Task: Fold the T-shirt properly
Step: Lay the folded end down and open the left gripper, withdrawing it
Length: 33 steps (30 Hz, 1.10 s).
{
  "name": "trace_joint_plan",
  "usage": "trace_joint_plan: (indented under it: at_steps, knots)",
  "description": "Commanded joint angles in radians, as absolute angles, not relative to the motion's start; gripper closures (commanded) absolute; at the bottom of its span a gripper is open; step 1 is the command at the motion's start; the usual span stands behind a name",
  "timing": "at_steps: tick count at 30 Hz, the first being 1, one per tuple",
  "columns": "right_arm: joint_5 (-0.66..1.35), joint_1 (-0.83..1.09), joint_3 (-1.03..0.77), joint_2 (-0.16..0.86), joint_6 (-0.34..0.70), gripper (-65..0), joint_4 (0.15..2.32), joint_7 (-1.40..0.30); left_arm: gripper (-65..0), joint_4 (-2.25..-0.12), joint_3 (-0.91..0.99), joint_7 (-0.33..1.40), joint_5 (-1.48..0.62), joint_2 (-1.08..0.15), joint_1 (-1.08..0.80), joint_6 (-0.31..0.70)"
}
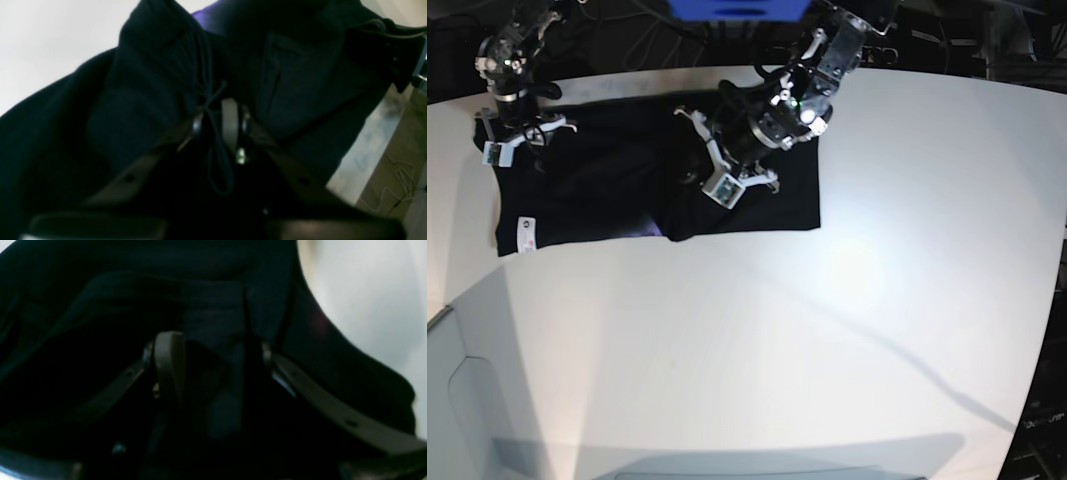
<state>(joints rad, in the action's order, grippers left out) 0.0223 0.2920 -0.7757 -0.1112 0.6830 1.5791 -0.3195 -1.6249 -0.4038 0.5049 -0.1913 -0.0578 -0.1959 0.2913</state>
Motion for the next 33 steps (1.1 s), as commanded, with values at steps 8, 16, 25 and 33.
trace_joint_plan:
  at_steps: [8,16,25,33]
  knots:
    - [0.001,0.298,-0.773,-0.113,0.698,-29.4,1.583,-0.363,-35.7,-1.802,-0.397,0.473,-0.214,-0.059,-0.236,0.306]
    - [0.001,0.283,-0.774,-0.113,0.698,-29.5,1.604,-0.367,-35.6,-1.959,-0.260,0.483,-0.208,-0.162,-0.314,0.300]
    - [0.001,0.275,-0.774,-0.116,0.698,-29.5,1.623,-0.369,-35.6,-1.824,-0.209,0.484,-0.214,-0.197,-0.358,0.311]
    - [0.001,0.277,-0.780,-0.114,0.698,-29.4,1.623,-0.366,-35.6,-1.727,-0.559,0.484,-0.209,-0.199,-0.237,0.311]
